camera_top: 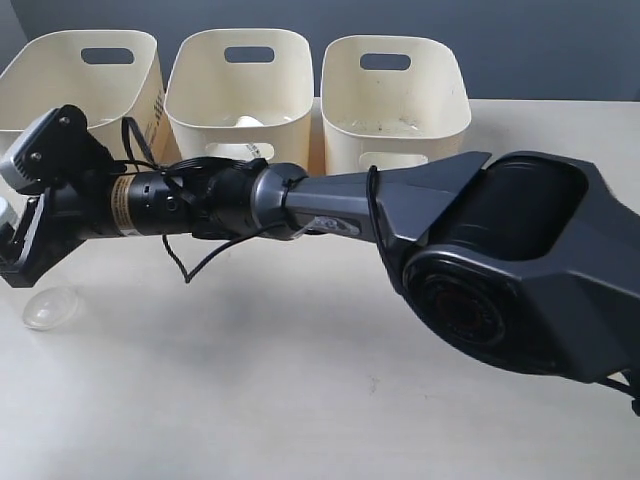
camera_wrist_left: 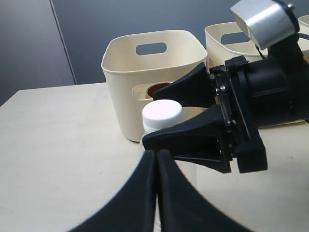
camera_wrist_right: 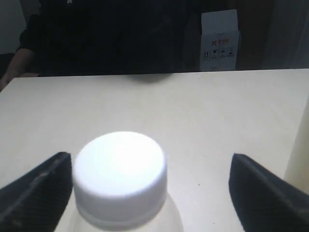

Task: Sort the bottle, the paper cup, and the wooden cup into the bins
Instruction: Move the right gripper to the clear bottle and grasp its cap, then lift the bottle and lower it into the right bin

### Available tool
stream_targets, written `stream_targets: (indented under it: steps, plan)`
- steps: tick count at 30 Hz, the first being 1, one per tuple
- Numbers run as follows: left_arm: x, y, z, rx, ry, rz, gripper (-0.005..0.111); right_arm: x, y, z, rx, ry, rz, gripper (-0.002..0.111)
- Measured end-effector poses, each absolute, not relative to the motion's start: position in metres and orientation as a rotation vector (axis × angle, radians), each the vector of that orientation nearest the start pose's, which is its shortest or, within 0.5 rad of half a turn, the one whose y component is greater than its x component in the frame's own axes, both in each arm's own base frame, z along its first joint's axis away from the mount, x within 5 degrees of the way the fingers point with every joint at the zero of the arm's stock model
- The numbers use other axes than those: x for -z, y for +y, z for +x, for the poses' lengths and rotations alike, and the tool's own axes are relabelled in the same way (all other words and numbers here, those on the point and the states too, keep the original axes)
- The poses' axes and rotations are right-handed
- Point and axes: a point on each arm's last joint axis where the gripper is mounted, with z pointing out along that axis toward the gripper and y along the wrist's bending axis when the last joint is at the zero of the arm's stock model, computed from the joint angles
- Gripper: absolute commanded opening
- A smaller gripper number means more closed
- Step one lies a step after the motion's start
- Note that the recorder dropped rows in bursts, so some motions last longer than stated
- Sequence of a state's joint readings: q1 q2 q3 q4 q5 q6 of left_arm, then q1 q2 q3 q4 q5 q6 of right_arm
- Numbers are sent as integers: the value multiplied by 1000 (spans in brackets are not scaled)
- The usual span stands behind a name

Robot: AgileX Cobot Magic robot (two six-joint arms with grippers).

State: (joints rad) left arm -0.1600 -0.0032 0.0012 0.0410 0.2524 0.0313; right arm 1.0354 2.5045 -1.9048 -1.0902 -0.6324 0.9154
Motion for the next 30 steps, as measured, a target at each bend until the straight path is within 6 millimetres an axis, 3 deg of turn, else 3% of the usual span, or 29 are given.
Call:
stream_targets:
  steps: [2,4,5,6,16,19,30]
  plan:
    - [-190,-8,54,57,1723,192,0,-141,503,241,-1159,1325,-1338,64]
    - [-190,-8,54,57,1723,192,0,-141,503,241,-1159,1325,-1338,32]
    - [-190,-8,54,57,1723,192,0,-141,503,241,-1160,1325,-1338,9]
    - [-190,-8,54,57,1723,192,0,-142,503,241,-1167,1319,-1336,0]
    - [-190,-8,54,57,1723,192,0,-143,503,240,-1168,1302,-1347,-1]
    - [-190,-8,54,57,1723,192,0,-151,503,240,-1165,1287,-1343,-1]
    - [-190,-8,54,57,1723,192,0,-226,490,236,-1051,1200,-1357,-1]
